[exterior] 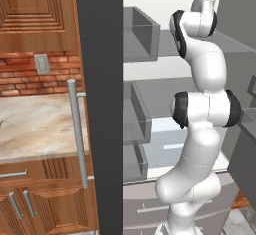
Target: Retrieve the sausage and cheese from the fridge and place them on the cutting board on the counter.
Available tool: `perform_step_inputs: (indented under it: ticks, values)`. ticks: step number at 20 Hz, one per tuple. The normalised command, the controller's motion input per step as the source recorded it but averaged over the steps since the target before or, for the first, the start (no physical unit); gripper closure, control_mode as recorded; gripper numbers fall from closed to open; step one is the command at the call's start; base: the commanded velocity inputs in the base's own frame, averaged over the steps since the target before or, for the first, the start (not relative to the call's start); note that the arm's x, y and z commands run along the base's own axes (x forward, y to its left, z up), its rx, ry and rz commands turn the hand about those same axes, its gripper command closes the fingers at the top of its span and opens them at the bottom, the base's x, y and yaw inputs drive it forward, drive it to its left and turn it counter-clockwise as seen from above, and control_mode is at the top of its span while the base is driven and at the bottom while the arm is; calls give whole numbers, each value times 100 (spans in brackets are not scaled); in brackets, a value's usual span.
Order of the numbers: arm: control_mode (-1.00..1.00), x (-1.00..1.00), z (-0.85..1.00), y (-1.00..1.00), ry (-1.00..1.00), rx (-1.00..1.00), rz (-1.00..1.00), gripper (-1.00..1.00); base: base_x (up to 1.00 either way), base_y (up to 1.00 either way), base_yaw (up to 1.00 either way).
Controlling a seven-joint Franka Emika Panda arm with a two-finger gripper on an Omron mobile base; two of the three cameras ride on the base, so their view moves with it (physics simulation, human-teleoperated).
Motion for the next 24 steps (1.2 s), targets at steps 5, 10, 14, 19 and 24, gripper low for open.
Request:
perform_step_inputs:
  ticks: [5,10,14,19,24]
  values:
    - [-100,0,-39,0,0,0,0,100,0,0,0]
    - [-100,0,-49,0,0,0,0,100,0,0,0]
    - [-100,0,-44,0,3,0,0,100,0,0,0]
    - [-100,0,-30,0,1,-2,0,100,0,0,0]
    - [-100,-14,-29,7,0,-2,0,100,0,0,0]
